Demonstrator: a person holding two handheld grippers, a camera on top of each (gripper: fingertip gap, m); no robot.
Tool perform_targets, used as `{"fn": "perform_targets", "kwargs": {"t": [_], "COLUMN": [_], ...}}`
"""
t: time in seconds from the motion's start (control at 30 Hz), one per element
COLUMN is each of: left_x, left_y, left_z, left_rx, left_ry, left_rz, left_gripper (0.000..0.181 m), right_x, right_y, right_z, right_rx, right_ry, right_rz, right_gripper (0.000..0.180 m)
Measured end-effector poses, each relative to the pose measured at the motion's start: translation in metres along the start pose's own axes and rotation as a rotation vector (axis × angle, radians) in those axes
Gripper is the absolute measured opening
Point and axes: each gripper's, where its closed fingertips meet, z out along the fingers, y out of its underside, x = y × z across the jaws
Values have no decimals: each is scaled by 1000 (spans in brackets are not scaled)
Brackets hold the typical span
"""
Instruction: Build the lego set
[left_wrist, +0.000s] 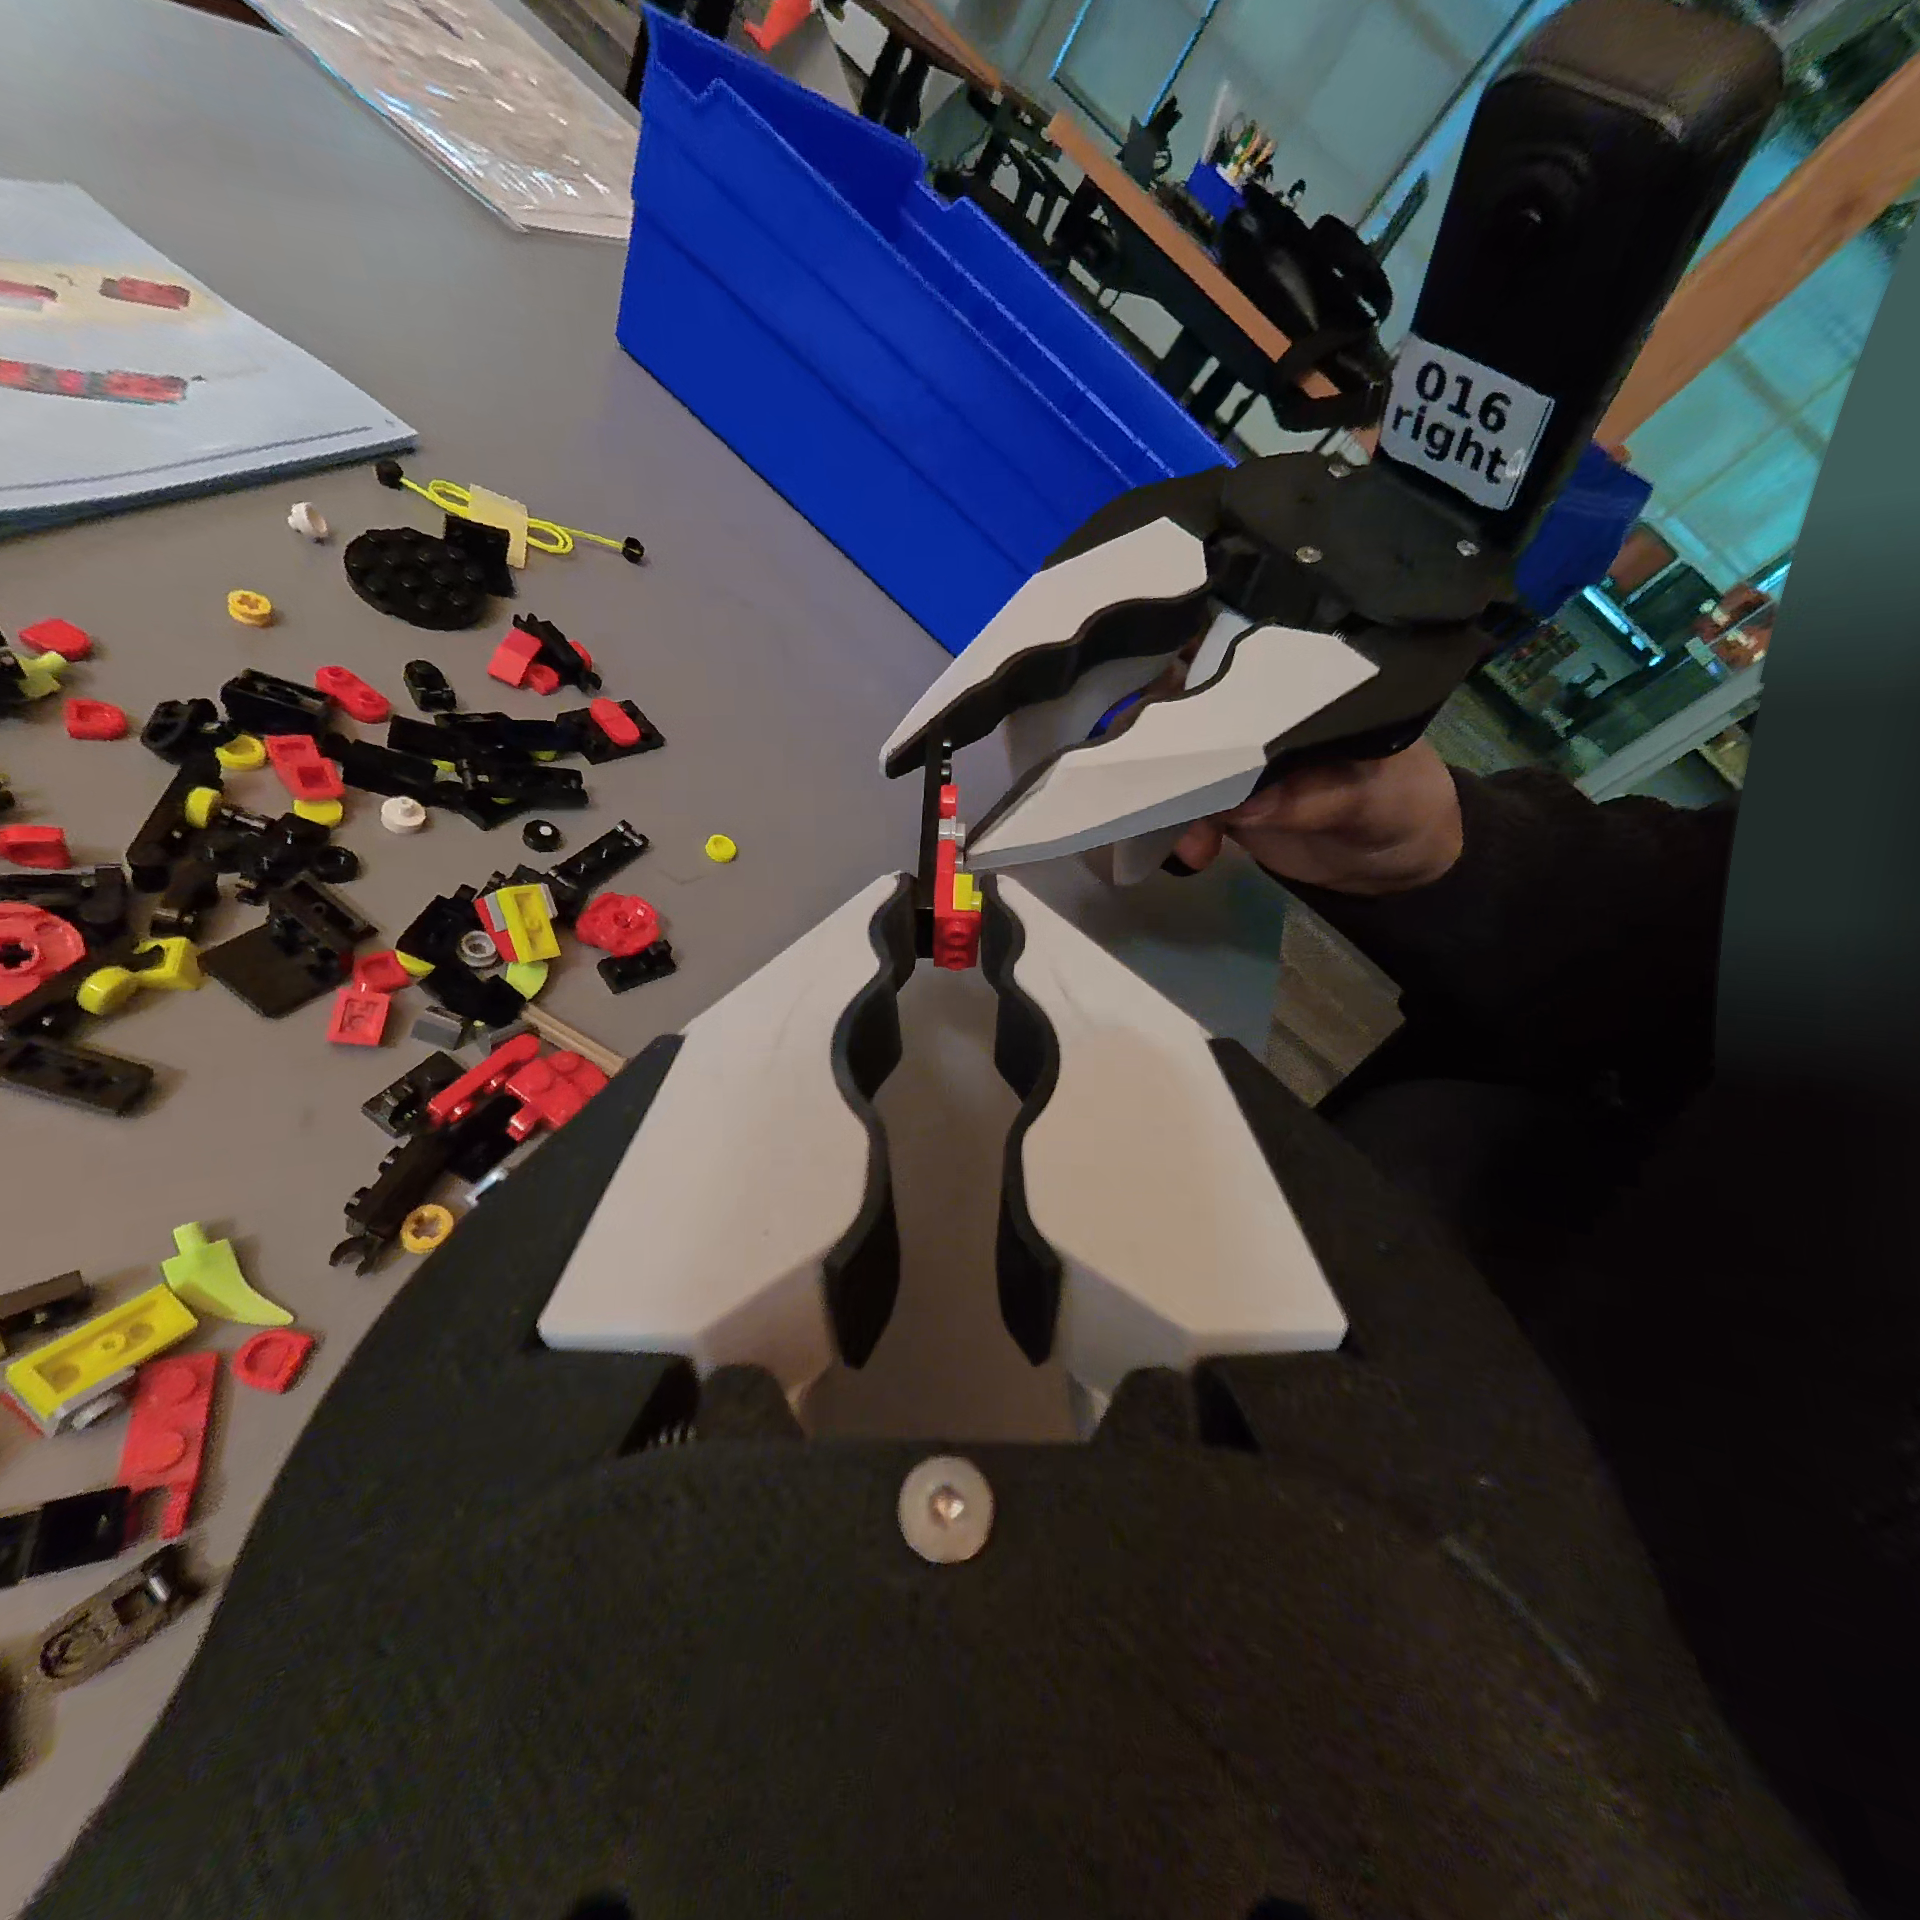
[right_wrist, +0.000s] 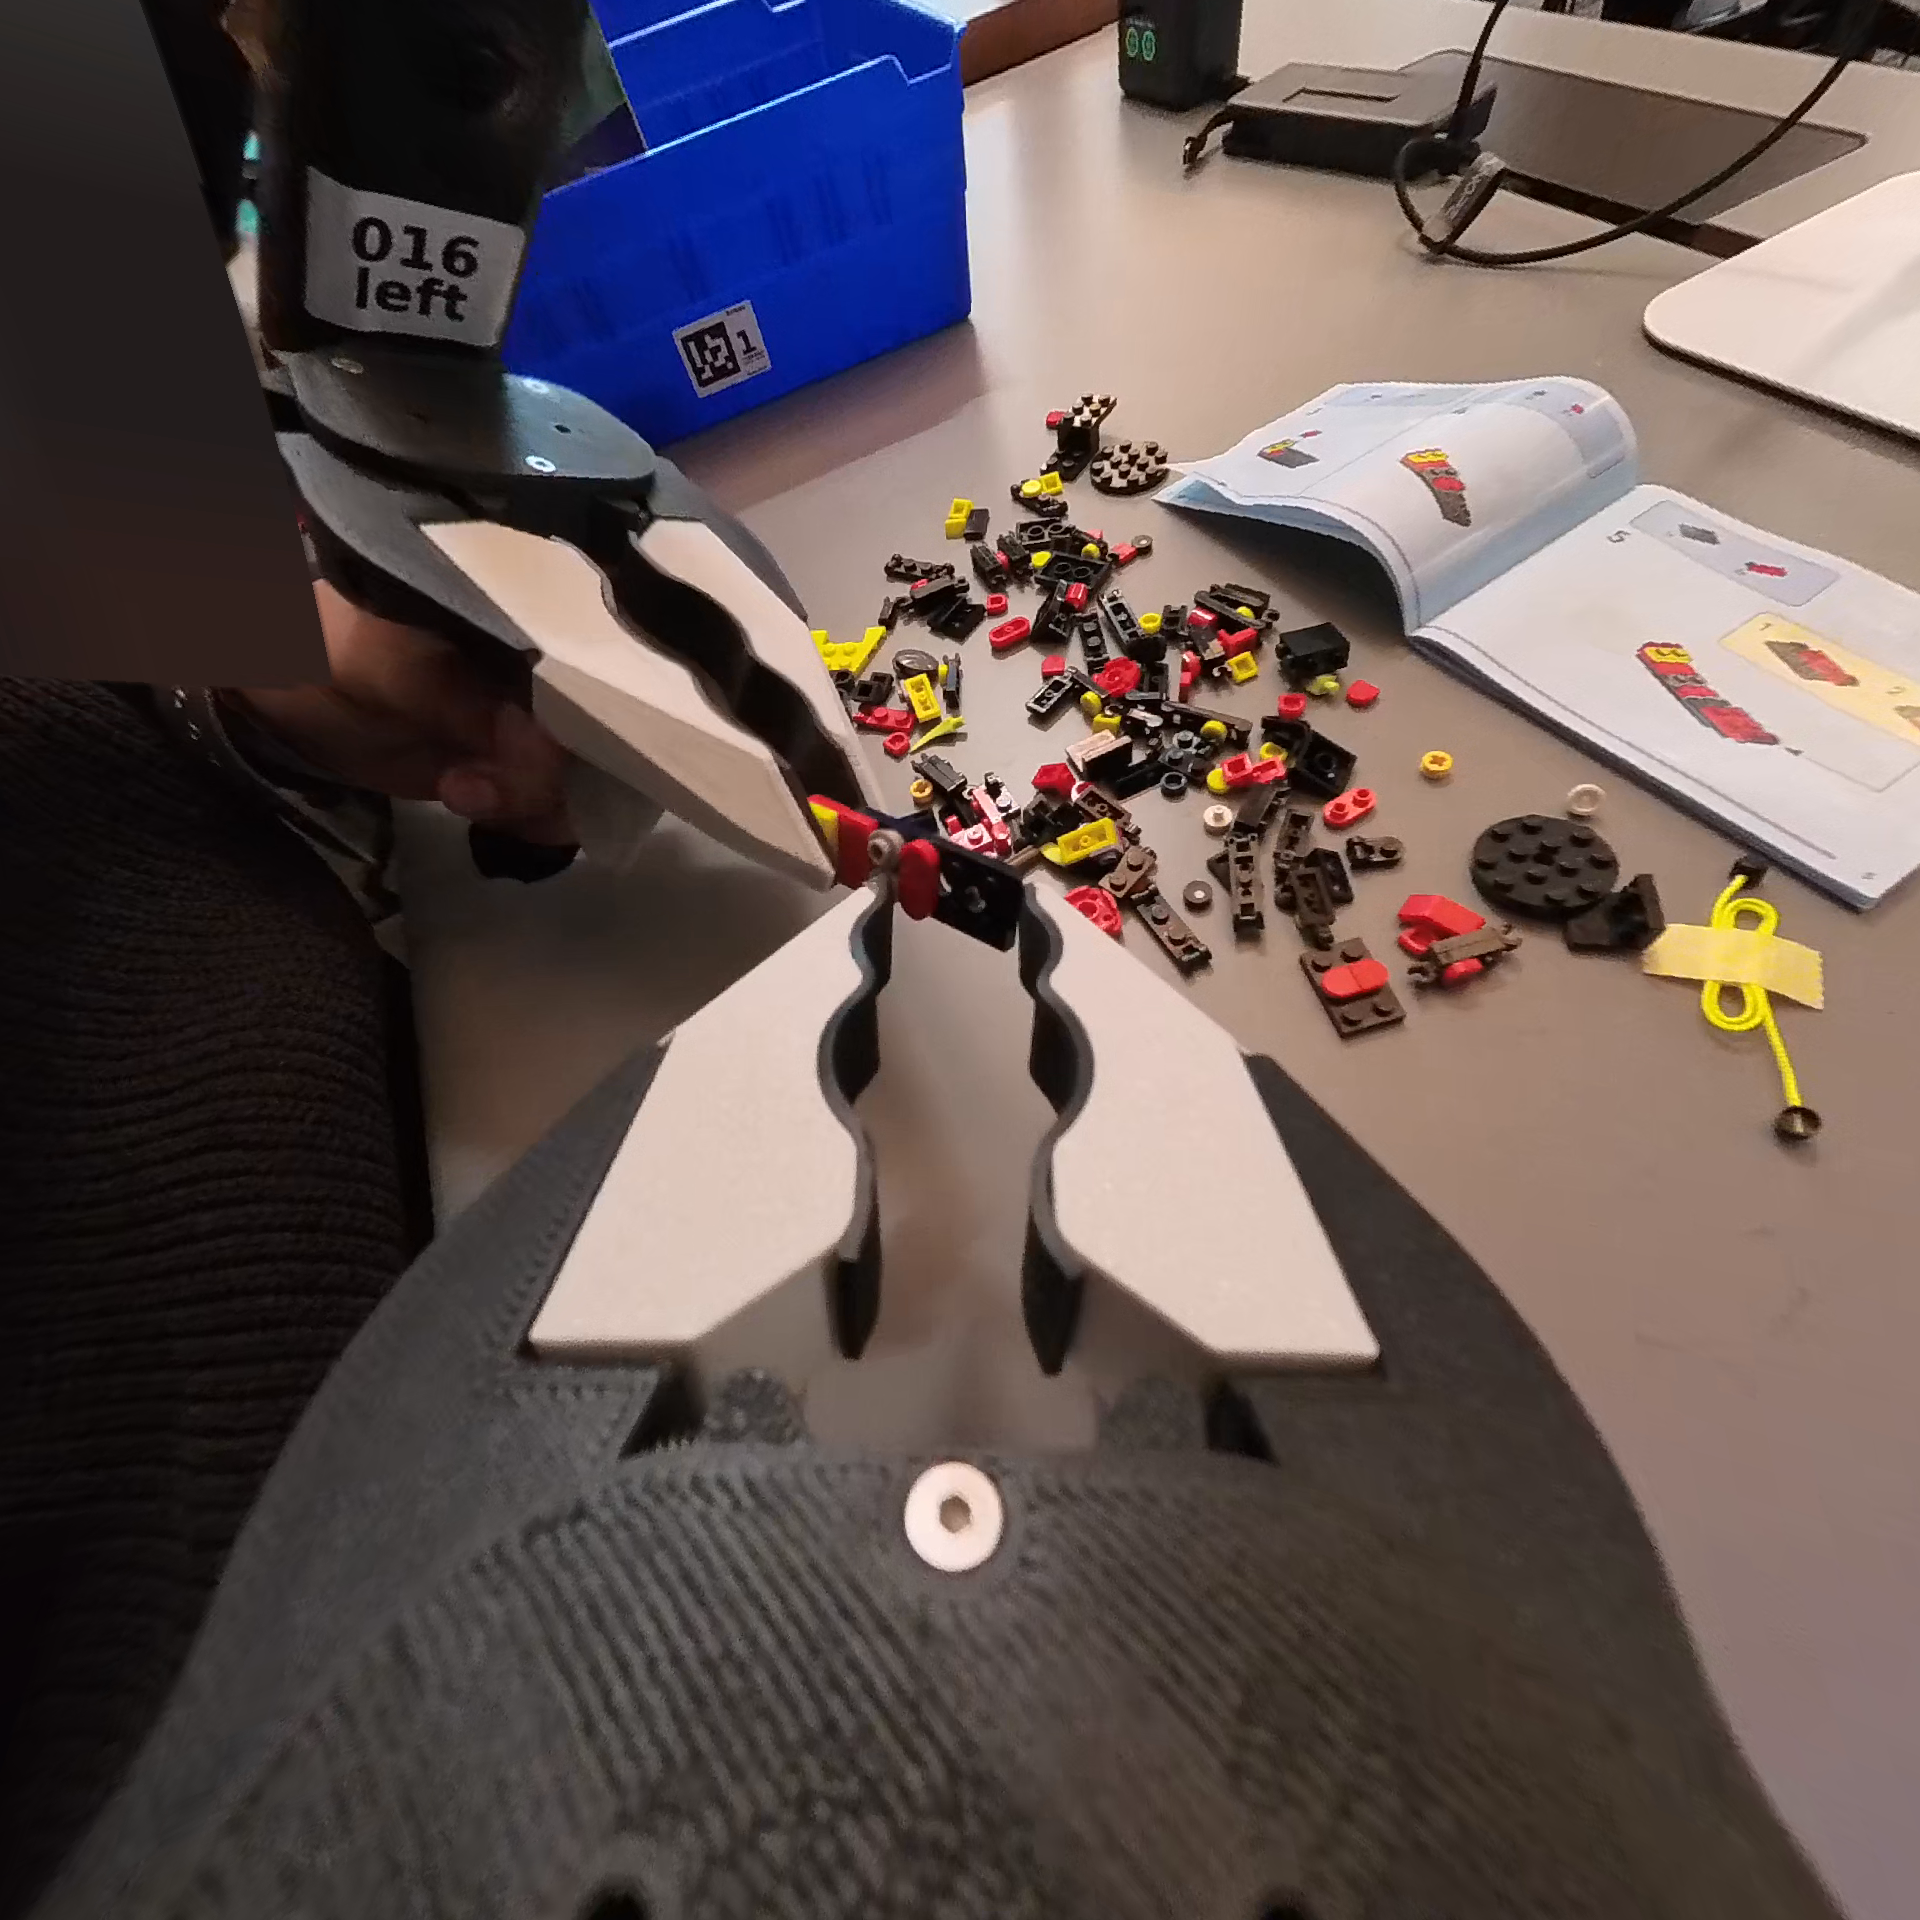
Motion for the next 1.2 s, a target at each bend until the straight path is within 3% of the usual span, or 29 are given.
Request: {"fn": "perform_targets", "kwargs": {"t": [0.4, 1.2], "left_x": [-1, 1], "left_y": [9, 12], "left_z": [3, 4], "left_rx": [-83, -77], "left_ry": [-130, -73], "left_rz": [313, 181], "left_gripper": [9, 8], "right_x": [1, -1], "right_y": [7, 6], "right_z": [0, -1], "right_rx": [-57, -97], "right_ry": [37, 90], "right_rz": [-81, -168], "right_gripper": [22, 20]}}
